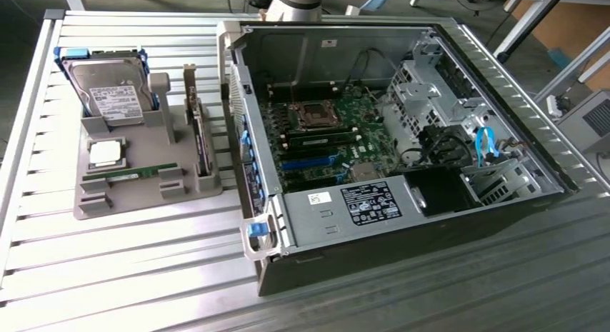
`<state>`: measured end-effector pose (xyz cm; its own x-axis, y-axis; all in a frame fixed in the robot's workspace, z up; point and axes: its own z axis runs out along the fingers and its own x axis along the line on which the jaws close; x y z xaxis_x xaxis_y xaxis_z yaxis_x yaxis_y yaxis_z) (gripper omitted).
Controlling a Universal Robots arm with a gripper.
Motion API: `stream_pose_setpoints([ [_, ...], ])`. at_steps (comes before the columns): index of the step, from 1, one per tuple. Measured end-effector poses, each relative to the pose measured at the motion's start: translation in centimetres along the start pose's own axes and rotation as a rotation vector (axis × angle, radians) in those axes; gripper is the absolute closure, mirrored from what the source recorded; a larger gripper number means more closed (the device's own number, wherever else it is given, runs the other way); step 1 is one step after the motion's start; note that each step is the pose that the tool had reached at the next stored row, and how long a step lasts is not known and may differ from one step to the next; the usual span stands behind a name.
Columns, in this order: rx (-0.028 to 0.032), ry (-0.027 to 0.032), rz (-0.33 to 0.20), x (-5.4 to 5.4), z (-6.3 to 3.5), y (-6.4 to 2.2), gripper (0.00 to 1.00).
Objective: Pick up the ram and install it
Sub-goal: 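Insert the ram into the slot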
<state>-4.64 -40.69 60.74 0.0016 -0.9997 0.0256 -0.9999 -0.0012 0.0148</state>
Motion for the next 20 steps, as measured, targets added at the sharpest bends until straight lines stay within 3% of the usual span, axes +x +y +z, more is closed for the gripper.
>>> stream_pose_setpoints([
  [11,0.0000,0.0001,0.000,0.0,0.23,-0.03,0.73],
  [12,-0.0001,0.0002,0.000,0.0,0.22,-0.34,0.73],
  [14,0.0001,0.0001,0.000,0.0,0.24,-2.03,0.73],
  [20,0.0000,0.0000,0.000,-0.1,2.55,-2.47,0.73],
])
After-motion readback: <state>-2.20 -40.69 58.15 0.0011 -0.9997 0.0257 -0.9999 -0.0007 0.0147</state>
